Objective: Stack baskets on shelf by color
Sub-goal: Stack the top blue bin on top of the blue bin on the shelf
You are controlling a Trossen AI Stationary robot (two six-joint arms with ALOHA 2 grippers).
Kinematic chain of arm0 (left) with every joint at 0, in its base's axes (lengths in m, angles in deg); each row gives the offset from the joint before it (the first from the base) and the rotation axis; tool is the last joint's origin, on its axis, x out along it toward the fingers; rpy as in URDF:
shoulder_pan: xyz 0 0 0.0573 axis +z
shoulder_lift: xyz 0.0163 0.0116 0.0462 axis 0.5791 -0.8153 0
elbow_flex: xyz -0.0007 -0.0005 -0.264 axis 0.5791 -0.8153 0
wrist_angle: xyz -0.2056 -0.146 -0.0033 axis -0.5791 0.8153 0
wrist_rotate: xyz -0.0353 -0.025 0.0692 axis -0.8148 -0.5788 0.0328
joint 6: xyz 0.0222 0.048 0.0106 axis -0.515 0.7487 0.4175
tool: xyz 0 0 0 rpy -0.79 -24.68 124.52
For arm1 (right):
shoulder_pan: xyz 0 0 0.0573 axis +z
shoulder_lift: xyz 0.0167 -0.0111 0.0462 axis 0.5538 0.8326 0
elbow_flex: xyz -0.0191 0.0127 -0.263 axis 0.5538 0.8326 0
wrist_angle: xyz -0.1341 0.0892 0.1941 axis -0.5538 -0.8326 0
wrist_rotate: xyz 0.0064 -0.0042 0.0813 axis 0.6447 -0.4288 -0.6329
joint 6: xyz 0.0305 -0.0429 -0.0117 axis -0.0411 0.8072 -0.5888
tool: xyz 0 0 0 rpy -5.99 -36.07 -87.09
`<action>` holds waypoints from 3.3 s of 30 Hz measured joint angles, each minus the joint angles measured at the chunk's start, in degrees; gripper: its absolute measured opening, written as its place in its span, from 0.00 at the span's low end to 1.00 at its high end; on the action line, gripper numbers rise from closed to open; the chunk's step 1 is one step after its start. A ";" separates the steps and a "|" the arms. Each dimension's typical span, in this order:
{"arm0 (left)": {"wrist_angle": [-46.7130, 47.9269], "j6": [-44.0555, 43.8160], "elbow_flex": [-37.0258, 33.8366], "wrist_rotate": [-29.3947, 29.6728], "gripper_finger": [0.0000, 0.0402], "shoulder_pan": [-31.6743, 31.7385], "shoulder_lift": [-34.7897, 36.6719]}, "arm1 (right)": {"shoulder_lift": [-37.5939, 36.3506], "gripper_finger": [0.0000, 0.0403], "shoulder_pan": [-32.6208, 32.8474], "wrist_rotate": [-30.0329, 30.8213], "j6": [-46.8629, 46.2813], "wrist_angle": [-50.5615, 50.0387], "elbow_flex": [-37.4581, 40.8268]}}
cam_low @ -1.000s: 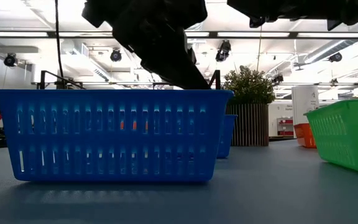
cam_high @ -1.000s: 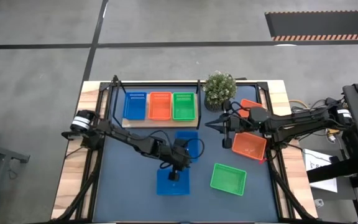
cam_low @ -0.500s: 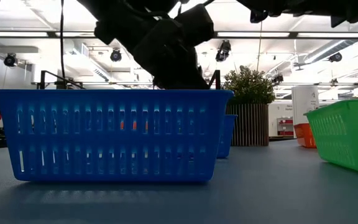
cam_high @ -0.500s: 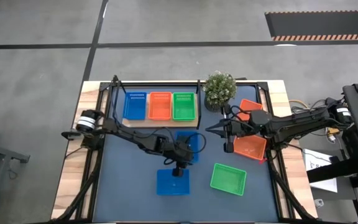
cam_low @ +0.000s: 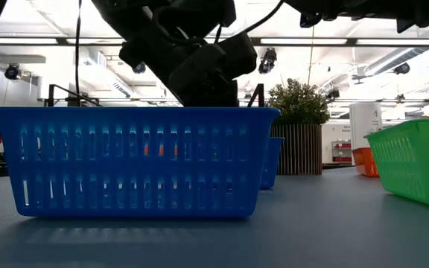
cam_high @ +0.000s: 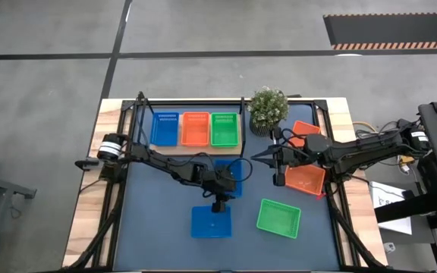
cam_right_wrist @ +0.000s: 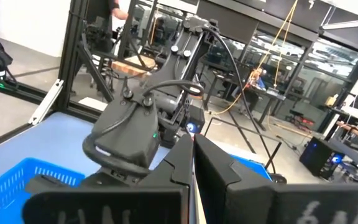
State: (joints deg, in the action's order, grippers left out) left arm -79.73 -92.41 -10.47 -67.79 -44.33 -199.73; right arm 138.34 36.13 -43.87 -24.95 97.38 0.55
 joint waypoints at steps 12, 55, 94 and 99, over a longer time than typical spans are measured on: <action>0.60 1.83 0.17 0.06 0.01 -0.50 2.66 | -0.04 0.02 0.00 0.48 0.56 -0.49 0.00; 40.14 29.84 -20.89 13.27 0.00 23.81 57.87 | -0.02 0.02 0.00 0.39 0.61 -1.50 0.02; 37.33 32.26 -26.18 11.13 0.18 29.62 57.59 | -0.02 0.02 0.00 0.34 -0.27 -1.95 0.02; 37.44 30.55 -26.16 11.15 0.20 29.61 58.07 | -0.02 0.02 0.00 0.34 -0.48 -1.93 0.02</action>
State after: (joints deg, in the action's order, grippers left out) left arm -42.29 -61.86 -36.63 -56.64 -14.72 -141.67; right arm 138.32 36.13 -43.52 -25.43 95.45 0.57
